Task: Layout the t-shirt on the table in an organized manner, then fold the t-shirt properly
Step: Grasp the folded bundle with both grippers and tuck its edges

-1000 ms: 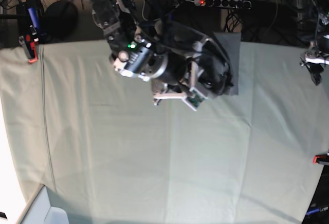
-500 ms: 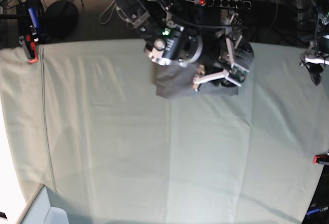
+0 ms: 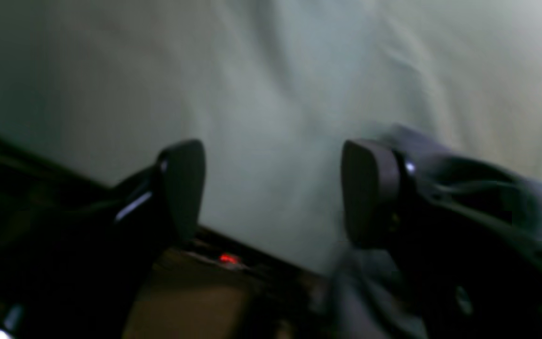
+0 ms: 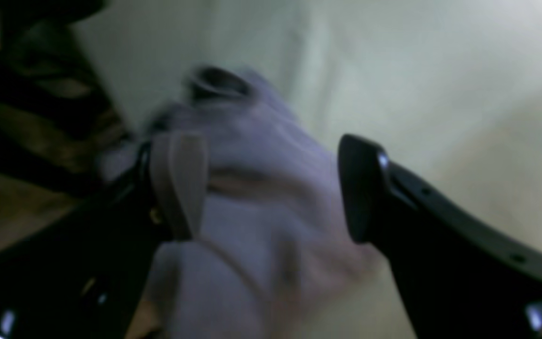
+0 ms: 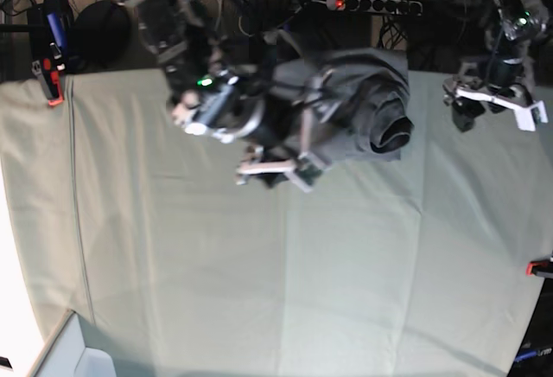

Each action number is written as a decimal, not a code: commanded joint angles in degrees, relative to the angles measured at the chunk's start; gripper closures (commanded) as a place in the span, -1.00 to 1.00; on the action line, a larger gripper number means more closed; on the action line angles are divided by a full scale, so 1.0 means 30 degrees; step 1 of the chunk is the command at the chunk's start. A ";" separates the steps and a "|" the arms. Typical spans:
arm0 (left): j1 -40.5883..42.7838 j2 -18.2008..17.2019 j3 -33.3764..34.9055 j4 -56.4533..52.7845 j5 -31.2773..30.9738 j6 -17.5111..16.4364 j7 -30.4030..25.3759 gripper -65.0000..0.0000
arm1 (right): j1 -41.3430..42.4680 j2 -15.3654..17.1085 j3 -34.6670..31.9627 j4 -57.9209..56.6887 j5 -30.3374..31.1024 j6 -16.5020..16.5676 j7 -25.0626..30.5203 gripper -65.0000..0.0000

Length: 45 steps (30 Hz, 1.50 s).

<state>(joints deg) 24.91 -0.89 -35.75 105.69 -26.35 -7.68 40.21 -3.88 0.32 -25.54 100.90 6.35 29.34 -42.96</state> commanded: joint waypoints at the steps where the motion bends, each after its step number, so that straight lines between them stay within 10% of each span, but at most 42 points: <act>1: -0.0082 0.0046 -0.0084 0.0682 -0.0668 -0.0033 -0.0259 -0.35 | 0.0194 -0.0062 0.0411 0.0373 0.0301 0.0344 0.0474 -0.36; 22: -0.3599 0.0661 0.3022 -0.3830 -0.2485 0.0085 0.1060 -0.33 | -0.1242 0.0671 0.2696 0.0432 0.0242 0.0373 0.0357 -0.36; 34: -0.4302 0.0163 0.2993 -0.6145 -0.2631 0.0026 0.0063 0.97 | -0.1242 0.0730 0.2696 0.0432 0.0213 0.0373 0.0327 -0.36; 45: -0.5855 0.0105 0.2993 -0.4856 -0.2602 0.0026 0.0151 1.00 | -0.1183 0.0730 0.2696 0.0432 0.0213 0.0373 0.0327 -0.36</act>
<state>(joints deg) 8.40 -0.19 -26.68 89.78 -33.50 -7.22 41.78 -8.16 2.83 -17.41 101.01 6.28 29.34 -43.33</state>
